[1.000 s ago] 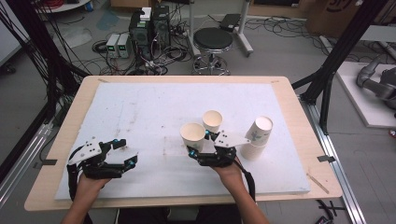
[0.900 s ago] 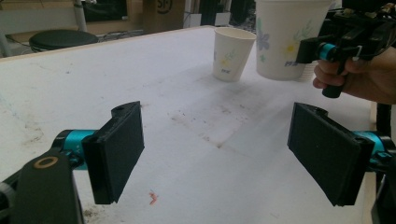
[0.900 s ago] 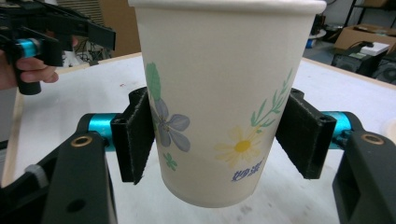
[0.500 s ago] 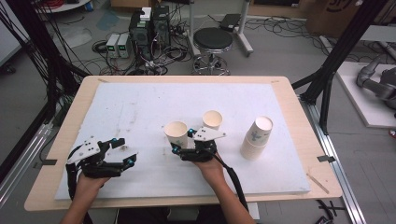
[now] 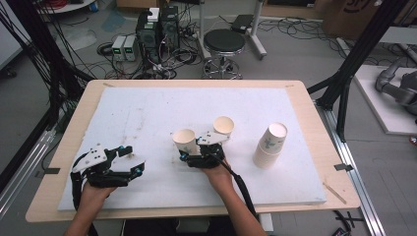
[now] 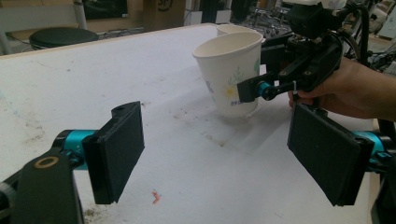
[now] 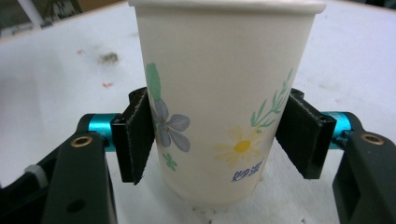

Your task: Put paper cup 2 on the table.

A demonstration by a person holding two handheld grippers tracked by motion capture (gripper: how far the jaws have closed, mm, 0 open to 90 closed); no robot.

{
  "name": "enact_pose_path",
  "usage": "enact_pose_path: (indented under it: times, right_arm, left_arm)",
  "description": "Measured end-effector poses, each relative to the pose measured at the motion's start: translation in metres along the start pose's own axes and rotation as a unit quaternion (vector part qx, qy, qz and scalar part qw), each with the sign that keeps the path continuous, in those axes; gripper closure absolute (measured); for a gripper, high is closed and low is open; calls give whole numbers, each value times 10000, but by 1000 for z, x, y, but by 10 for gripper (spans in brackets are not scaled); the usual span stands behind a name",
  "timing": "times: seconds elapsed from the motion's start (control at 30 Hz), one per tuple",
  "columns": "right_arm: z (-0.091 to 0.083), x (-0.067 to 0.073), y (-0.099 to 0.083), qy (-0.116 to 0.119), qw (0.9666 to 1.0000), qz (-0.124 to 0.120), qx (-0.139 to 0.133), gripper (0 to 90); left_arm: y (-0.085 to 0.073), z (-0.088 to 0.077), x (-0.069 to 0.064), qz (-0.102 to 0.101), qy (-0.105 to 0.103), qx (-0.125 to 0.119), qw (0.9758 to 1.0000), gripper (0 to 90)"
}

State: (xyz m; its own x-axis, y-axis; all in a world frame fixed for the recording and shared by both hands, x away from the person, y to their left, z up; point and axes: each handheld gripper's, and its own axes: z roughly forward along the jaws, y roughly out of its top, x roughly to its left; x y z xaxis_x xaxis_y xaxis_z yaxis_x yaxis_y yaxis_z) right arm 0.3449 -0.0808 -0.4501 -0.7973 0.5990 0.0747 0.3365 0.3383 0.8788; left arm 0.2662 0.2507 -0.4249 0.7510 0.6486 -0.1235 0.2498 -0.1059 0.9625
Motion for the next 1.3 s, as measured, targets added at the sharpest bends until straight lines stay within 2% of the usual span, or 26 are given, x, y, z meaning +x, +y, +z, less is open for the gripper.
enact_pose_path:
  times: [0.13,0.33,0.5,0.6,0.87,1.03,1.3]
  right_arm:
    - [3,3,1,-51,9993,-147,333,337]
    - [1,3,2,-52,9987,-268,437,337]
    - [-6,5,1,-88,9965,-508,654,337]
    - [-9,4,-2,-76,9959,-531,725,336]
    - [-12,1,-5,-18,9957,-529,760,319]
    - [-18,-2,-7,-11,9965,-394,733,250]
    - [-43,-4,-11,-24,9973,-418,596,224]
  left_arm:
    - [0,0,1,-15,5,17,10000,186]
    - [-1,-1,2,-36,23,24,10000,186]
    - [-1,-1,2,-51,33,41,10000,186]
    - [-1,0,2,-59,30,62,10000,186]
    - [-2,2,1,-53,-5,103,9999,186]
    - [-2,2,1,-66,-4,100,9999,186]
    - [-2,3,1,-100,-42,67,9999,185]
